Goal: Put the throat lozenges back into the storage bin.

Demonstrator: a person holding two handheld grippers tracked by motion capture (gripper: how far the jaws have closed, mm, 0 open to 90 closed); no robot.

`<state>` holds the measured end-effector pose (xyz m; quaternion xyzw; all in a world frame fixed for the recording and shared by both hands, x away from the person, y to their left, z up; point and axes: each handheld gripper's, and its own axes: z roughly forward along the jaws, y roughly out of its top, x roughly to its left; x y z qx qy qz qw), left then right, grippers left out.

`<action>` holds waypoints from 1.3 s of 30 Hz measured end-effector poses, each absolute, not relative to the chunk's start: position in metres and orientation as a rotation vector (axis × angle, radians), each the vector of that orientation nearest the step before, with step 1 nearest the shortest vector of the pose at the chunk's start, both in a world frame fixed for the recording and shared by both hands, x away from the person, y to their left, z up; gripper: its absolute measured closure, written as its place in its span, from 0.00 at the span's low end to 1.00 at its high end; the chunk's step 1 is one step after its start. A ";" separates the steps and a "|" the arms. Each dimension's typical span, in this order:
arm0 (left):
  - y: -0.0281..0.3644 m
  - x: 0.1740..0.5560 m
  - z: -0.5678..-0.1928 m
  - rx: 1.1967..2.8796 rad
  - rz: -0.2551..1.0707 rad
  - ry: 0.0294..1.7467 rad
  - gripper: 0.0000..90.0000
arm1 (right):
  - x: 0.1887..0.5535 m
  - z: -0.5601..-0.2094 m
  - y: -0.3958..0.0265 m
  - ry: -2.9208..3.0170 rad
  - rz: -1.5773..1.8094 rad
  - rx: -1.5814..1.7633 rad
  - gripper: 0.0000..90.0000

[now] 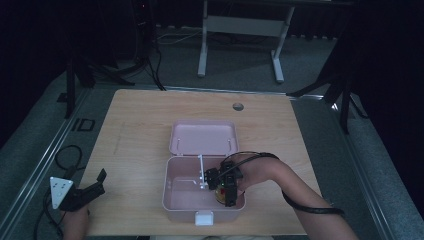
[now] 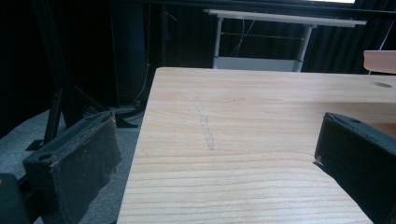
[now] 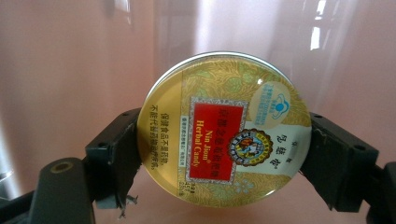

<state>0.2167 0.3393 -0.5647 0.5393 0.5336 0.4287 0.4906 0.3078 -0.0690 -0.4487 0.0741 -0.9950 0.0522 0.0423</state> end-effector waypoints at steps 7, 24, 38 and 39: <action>0.339 0.217 -0.565 1.311 1.040 1.294 0.00 | 0.310 -0.461 -0.066 -3.046 0.210 0.229 0.22; 0.339 0.217 -0.565 1.314 1.043 1.292 0.00 | 0.311 -0.492 -0.064 -3.031 0.282 0.219 0.22; 0.339 0.217 -0.565 1.314 1.043 1.291 0.00 | 0.311 -0.492 -0.065 -3.003 0.275 0.208 0.18; 0.339 0.217 -0.565 1.313 1.043 1.291 0.00 | 0.310 -0.489 -0.065 -3.007 0.262 0.212 0.18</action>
